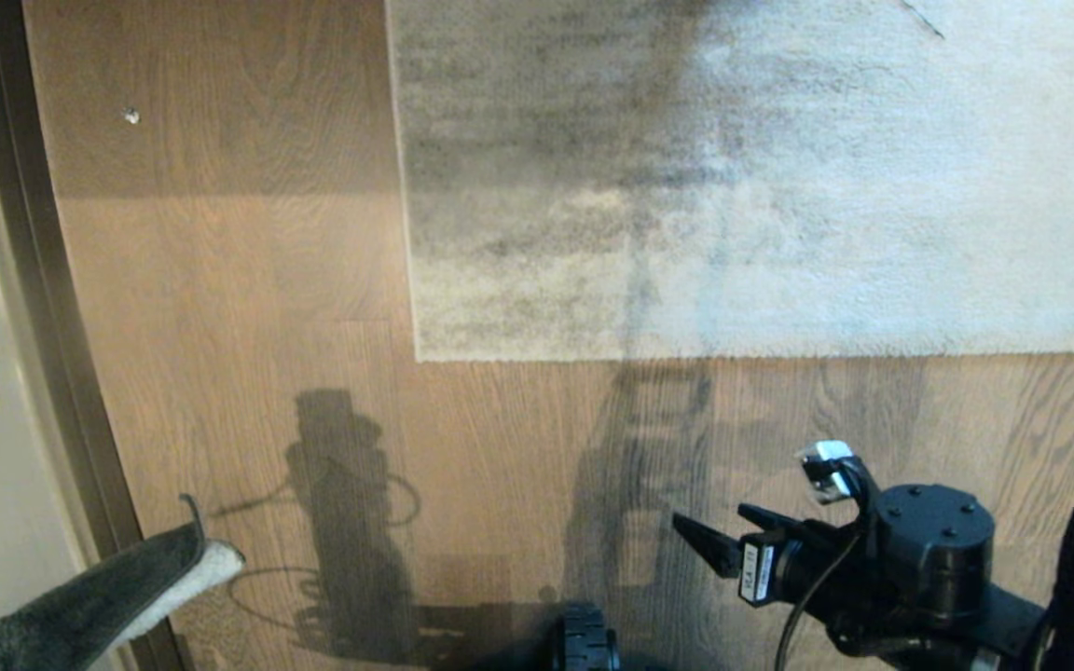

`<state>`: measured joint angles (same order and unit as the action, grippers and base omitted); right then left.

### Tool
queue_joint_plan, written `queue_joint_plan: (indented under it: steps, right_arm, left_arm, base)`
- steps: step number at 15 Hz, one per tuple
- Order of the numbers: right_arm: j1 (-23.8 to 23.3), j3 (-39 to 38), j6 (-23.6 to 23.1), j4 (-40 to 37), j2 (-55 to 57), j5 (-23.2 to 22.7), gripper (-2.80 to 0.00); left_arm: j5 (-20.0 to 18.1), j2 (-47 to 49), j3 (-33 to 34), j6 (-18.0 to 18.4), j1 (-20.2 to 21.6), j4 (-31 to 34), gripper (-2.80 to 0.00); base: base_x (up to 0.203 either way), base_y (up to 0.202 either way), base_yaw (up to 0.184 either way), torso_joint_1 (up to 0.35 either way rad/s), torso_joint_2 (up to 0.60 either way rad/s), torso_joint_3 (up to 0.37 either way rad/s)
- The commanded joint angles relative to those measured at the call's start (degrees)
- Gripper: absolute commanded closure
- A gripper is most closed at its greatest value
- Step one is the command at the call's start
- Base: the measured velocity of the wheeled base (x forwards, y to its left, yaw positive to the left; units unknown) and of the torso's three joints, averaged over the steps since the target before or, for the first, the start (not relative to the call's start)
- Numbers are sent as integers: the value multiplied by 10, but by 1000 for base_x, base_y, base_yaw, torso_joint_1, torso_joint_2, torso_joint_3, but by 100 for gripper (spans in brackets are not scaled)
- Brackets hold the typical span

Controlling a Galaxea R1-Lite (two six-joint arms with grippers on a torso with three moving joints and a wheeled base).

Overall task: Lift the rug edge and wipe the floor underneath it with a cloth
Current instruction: Lift up the carpet

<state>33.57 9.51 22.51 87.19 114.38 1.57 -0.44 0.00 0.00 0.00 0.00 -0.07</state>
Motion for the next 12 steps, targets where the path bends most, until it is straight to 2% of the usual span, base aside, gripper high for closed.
queue_joint_plan:
  steps: [1, 3, 6, 12]
  right_arm:
    - [0, 26, 21, 25, -1, 32, -280]
    - [0, 38, 57, 25, -1, 76, -280]
    - [1, 37, 97, 25, -1, 104, -280]
    - [7, 39, 168, 25, -1, 115, -280]
  left_arm:
    - [0, 0, 0, 0, 0, 0, 0]
    - [0, 0, 0, 0, 0, 0, 0]
    - [0, 0, 0, 0, 0, 0, 0]
    - [0, 0, 0, 0, 0, 0, 0]
  base:
    - [0, 0, 0, 0, 0, 0]
    - [0, 0, 0, 0, 0, 0]
    - [0, 0, 0, 0, 0, 0]
    - [0, 0, 0, 0, 0, 0]
